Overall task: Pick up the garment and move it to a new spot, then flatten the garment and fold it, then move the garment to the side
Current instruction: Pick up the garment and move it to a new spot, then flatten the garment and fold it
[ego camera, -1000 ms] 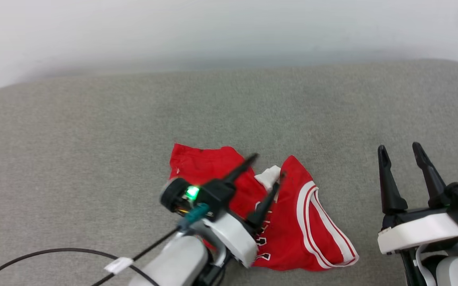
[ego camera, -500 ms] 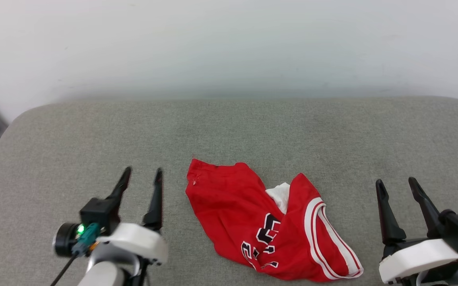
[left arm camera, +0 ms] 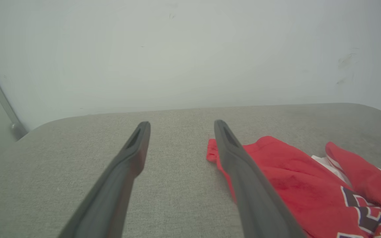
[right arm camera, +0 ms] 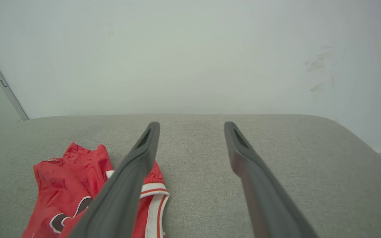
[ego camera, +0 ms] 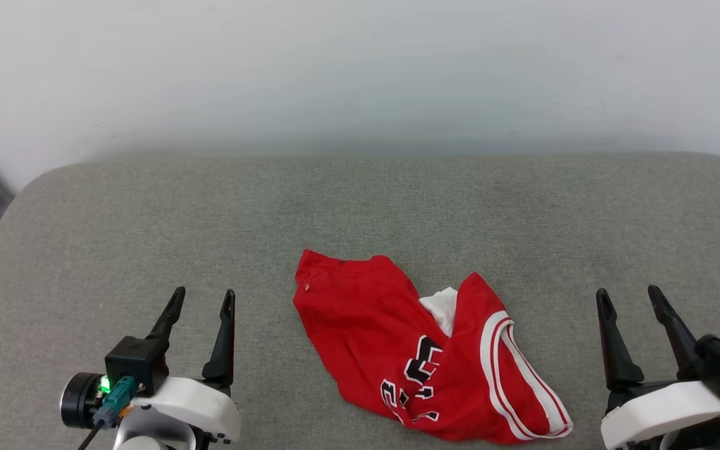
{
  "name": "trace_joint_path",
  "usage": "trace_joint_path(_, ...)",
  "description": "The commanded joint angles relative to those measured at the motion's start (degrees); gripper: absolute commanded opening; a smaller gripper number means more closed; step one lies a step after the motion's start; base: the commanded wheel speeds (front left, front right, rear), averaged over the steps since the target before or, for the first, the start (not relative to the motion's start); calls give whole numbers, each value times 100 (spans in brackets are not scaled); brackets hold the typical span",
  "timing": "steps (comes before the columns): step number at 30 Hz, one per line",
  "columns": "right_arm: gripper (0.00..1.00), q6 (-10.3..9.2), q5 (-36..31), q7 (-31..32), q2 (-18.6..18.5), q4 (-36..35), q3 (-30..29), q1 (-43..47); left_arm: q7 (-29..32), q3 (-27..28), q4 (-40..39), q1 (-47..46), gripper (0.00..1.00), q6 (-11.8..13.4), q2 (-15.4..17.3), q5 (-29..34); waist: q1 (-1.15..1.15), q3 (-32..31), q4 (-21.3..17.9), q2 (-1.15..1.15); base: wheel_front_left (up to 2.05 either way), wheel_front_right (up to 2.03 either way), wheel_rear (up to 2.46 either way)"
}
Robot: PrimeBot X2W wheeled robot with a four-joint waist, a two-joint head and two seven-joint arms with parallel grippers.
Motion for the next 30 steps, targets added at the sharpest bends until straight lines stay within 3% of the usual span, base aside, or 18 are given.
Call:
trace_joint_path(1,100,-2,-25,13,5,-28,-4,-21,-14,-19,-27,-12,100,-18,-19,16,0,13,15,0,0,0,0)
trace_joint_path(7,100,-2,-72,27,5,-129,-31,-131,133,-127,-66,-368,100,-170,5,23,0,212,68,0,0,0,0)
trace_joint_path(12,100,-2,-63,29,5,-221,41,-301,706,-324,-65,-1213,100,-594,92,-49,0,536,-21,0,0,0,0)
trace_joint_path(20,100,-2,71,-126,3,-144,135,-621,2598,-890,333,-2811,100,-1455,142,-451,0,1113,-570,0,0,0,0)
trace_joint_path(24,100,-2,232,-266,6,10,194,-714,3555,-1246,718,-3407,100,-1626,182,-801,0,1338,-900,0,0,0,0)
trace_joint_path(30,100,-2,392,-519,6,279,254,-871,4915,-1855,1227,-3848,100,-1670,406,-1312,0,1588,-1309,0,0,0,0)
